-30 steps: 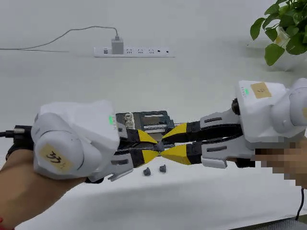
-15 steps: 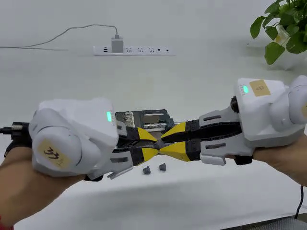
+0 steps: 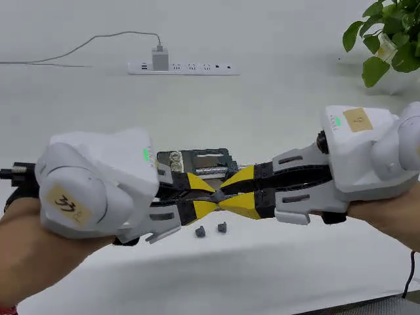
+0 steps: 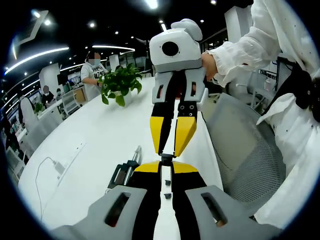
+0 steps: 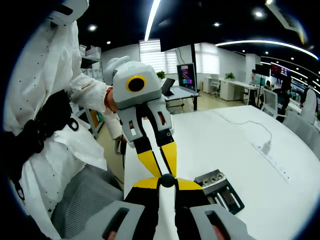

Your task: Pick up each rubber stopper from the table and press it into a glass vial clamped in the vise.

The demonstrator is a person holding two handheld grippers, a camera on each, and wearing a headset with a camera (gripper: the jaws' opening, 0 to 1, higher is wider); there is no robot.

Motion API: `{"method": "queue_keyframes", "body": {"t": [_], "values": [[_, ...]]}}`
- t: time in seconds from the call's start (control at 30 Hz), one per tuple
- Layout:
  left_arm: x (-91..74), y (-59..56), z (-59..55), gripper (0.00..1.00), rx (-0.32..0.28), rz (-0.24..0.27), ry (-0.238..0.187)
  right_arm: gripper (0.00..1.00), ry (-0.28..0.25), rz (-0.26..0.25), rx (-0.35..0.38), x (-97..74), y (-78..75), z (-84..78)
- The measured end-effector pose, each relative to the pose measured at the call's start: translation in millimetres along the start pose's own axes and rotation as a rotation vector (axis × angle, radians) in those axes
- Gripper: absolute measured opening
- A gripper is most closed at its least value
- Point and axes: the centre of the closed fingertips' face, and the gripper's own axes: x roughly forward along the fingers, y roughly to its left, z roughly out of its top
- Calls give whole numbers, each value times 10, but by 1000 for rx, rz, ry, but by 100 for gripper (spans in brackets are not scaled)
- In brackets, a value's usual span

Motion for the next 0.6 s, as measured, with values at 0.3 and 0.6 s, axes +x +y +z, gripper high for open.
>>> {"method": "queue_keyframes", "body": {"t": [0.3, 0.6], "values": [[-9, -18, -5, 3, 0, 0, -5, 5, 13, 8, 10, 7, 23, 5], [-26, -15, -31, 4, 5, 10, -19, 5, 32, 4, 11, 43, 24, 6]]}}
